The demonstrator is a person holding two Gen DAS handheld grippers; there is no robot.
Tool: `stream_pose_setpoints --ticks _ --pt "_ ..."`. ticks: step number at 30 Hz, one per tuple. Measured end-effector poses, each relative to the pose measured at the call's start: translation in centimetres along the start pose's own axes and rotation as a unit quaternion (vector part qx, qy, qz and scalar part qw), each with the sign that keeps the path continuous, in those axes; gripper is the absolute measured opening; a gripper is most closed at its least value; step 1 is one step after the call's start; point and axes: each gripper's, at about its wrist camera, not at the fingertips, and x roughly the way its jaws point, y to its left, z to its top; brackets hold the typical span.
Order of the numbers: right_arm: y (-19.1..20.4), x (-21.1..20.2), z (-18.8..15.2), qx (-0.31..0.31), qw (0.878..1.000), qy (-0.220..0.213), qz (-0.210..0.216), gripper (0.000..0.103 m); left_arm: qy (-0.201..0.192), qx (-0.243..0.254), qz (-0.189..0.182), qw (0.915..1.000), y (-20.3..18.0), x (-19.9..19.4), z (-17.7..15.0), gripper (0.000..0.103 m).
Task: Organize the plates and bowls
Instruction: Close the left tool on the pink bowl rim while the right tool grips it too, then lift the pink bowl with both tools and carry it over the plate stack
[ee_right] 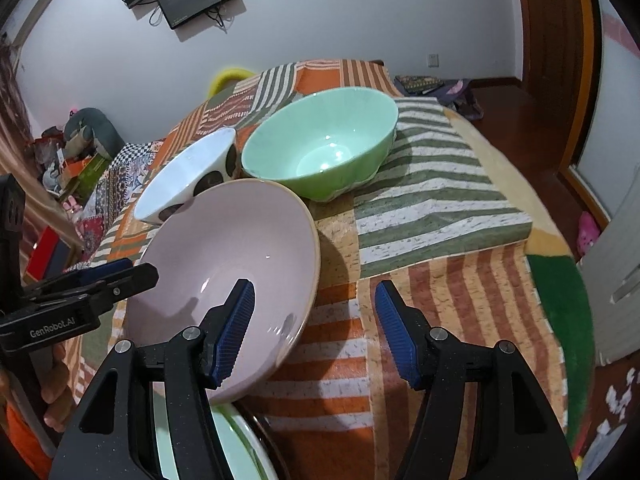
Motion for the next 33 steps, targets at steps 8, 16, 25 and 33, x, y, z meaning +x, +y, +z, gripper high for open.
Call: stream_pose_setpoints --ticks 8,16,25,33 --pt "0.2 0.9 -0.4 0.0 0.999 0.023 0.023 0.015 0.013 0.009 -0.014 0.9998 -0.5 1.5 -0.6 0.013" --pt "0.2 0.1 -0.2 0.003 1.0 0.024 0.015 0.014 0.013 0.02 -0.014 0.9996 -0.9 0.6 -1.0 0.012" --pt "0.5 -1.5 -0.5 0.0 1.0 0.02 0.009 0.014 0.007 0.033 -0.013 0.9993 -2.0 -1.4 -1.8 0.012" --pt "1.6 -3.7 -0.9 -0.005 1.0 0.007 0.013 0.014 -0.01 0.04 -0.012 0.9991 -2.6 -4.9 -2.9 0.012"
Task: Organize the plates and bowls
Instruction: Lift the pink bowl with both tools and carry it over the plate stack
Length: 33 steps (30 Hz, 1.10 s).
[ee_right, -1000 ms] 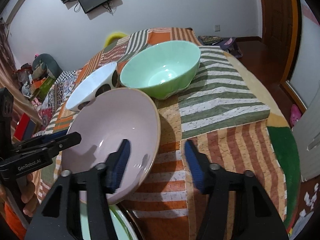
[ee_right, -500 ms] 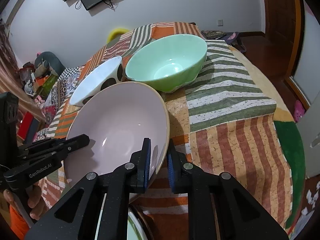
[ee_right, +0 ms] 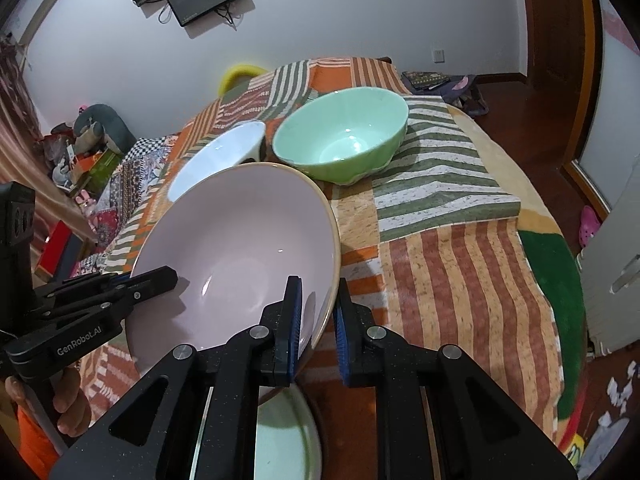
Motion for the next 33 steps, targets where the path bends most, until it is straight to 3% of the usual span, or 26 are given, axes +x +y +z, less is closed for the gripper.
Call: stream_pose_setpoints --ticks 18,33 --pt "5.7 -3.0 -1.5 -0.035 0.998 -0.028 0.032 0.014 -0.057 -0.008 0.026 0.998 1.5 -9.9 -4.1 0.012" --pt "11.1 -2.9 -3.4 -0.074 0.995 -0.026 0.06 0.014 -0.079 -0.041 0.053 0.9946 6.1 -15.4 -8.3 0.012"
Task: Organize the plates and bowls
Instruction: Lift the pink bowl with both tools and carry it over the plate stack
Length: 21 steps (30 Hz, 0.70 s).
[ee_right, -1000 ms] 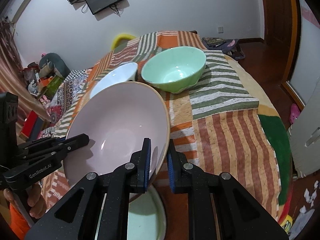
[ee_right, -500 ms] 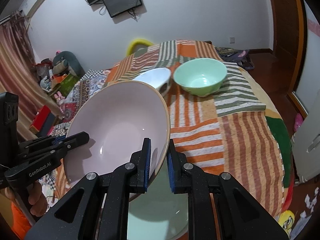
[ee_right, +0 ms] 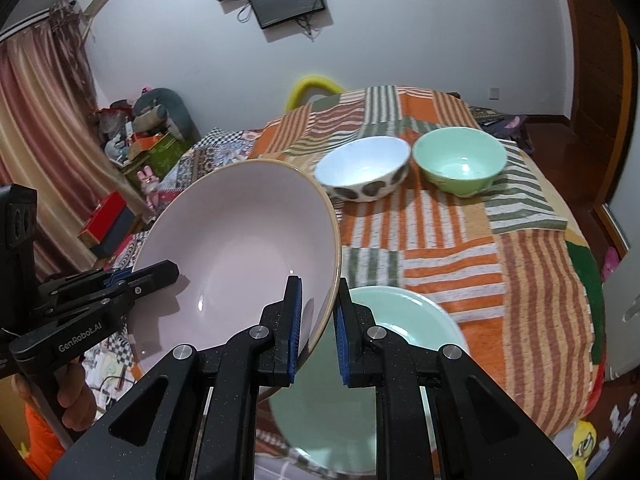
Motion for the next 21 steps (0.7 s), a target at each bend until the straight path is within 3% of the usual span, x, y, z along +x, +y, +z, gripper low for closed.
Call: stream_pose_setpoints --ticks 7,21 --pt "2.5 2.0 -0.7 -0.017 0.999 0.022 0.018 0.014 0.009 -0.018 0.018 0.9996 2.8 -0.4 -1.6 0.012" --pt "5.6 7.2 -2.5 -0.044 0.995 0.084 0.027 0.014 0.055 -0.06 0.043 0.9958 7.8 2.6 -5.1 0.012"
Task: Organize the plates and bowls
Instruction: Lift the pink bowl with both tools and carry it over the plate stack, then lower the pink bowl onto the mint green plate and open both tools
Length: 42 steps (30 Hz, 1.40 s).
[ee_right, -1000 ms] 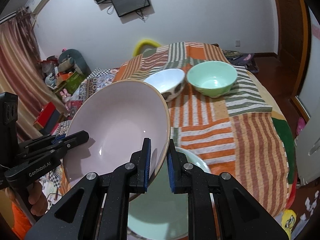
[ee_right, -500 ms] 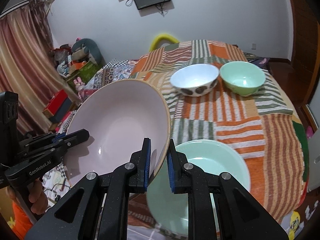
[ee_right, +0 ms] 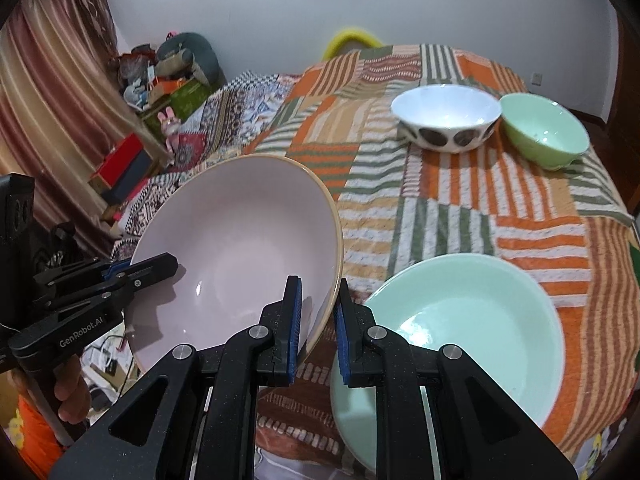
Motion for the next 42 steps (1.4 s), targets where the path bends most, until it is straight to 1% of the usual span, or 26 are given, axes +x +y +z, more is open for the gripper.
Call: stream_pose_setpoints --ticks 8,12,18,22,27,30,31,34,35,37,40,42 --pt "0.4 2.8 -0.6 -0.004 0.999 0.033 -0.002 0.014 0.034 -0.008 0.006 0.9994 1.6 2.8 -0.7 0.013" --pt "0.3 4.1 -0.9 -0.003 0.999 0.049 0.0 0.014 0.05 -0.02 0.007 0.9985 2.4 4.2 -1.1 0.013" --pt "-0.1 5.6 -1.5 -0.003 0.998 0.068 -0.004 0.014 0.071 -0.029 0.009 0.997 2.8 6.0 -1.9 0.013" --pt "0.0 5.4 -1.8 -0.009 0.998 0.063 -0.004 0.014 0.066 -0.034 0.008 0.9972 2.9 6.3 -2.3 0.013" --pt "0.0 5.2 -1.6 -0.015 0.998 0.068 -0.002 0.015 0.077 -0.038 0.004 0.9963 3.1 6.5 -2.3 0.013" --pt "0.1 4.7 -1.3 -0.021 0.998 0.057 -0.011 0.016 0.084 -0.03 0.006 0.996 2.9 6.3 -2.2 0.013" --pt "0.1 4.5 -1.1 -0.021 0.998 0.054 -0.011 0.016 0.082 -0.028 0.011 0.9962 2.9 5.9 -2.2 0.013" --pt "-0.2 3.4 -0.7 -0.022 0.999 0.042 -0.014 0.02 0.064 -0.023 0.023 0.9974 2.9 4.5 -1.8 0.014" --pt "-0.3 2.9 -0.6 -0.023 0.999 0.036 -0.018 0.022 0.055 -0.024 0.024 0.9979 2.9 3.8 -1.5 0.017" --pt "-0.6 2.1 -0.4 -0.022 0.999 0.026 -0.02 0.024 0.031 -0.024 0.026 0.9989 2.7 2.2 -0.9 0.019" --pt "-0.9 0.7 0.0 -0.022 0.999 0.011 -0.021 0.025 -0.004 -0.015 0.031 0.9994 2.0 -0.1 0.3 0.024" --pt "-0.9 -0.2 0.3 -0.026 0.999 -0.002 -0.026 0.029 -0.029 -0.009 0.031 0.999 1.3 -1.7 1.0 0.032"
